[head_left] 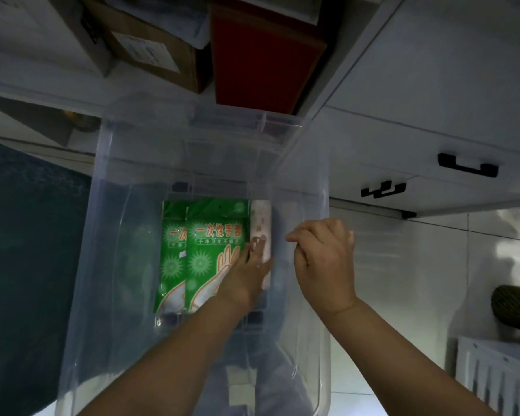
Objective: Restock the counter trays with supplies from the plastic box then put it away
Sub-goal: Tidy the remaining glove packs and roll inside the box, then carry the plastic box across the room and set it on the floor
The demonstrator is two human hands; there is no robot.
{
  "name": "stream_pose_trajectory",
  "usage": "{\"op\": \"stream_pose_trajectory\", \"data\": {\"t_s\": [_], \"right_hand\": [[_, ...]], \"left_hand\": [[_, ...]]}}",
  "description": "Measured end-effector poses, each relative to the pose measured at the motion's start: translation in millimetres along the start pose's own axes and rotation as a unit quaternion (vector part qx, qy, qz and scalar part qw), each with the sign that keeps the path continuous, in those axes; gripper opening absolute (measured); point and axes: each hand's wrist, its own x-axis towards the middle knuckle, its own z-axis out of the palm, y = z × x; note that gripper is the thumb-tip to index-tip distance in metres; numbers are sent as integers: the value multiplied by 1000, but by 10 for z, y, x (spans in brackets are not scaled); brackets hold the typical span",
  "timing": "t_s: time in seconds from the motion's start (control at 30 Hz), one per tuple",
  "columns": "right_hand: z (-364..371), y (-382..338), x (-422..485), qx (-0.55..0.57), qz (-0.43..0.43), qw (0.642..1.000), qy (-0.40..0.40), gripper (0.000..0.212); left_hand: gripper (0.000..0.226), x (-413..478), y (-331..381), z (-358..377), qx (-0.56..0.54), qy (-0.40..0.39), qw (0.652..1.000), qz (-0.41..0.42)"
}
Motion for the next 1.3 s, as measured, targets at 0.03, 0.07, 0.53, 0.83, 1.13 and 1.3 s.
{"op": "stream_pose_trajectory", "data": {"t_s": [0.03,0.07,0.53,0.83,1.13,1.3], "right_hand": [[-7,-6,-1,-1,-2,1000,-4,27],[-10,-9,-4,-2,-3,1000,-7,27],[-495,-265,-191,42,283,945,-159,41],[-629,-311,-237,42,409,874,-258,23],[-1507,53,-802,61,472,854,-210,19],[-2155,485,-1357,65,520,836,-160,32]], "left_hand": [[68,-71,-3,-17,6,-14,1000,7],[69,-139,-16,-47,-1,-15,1000,13],[52,-1767,-605,-1577,-53,290,929,-226],[28,-2030,-766,-1761,-235,207,883,-350],[19,-1981,-26,-2024,-219,160,935,-226],[25,-1757,792,-2078,-175,119,963,-164]]}}
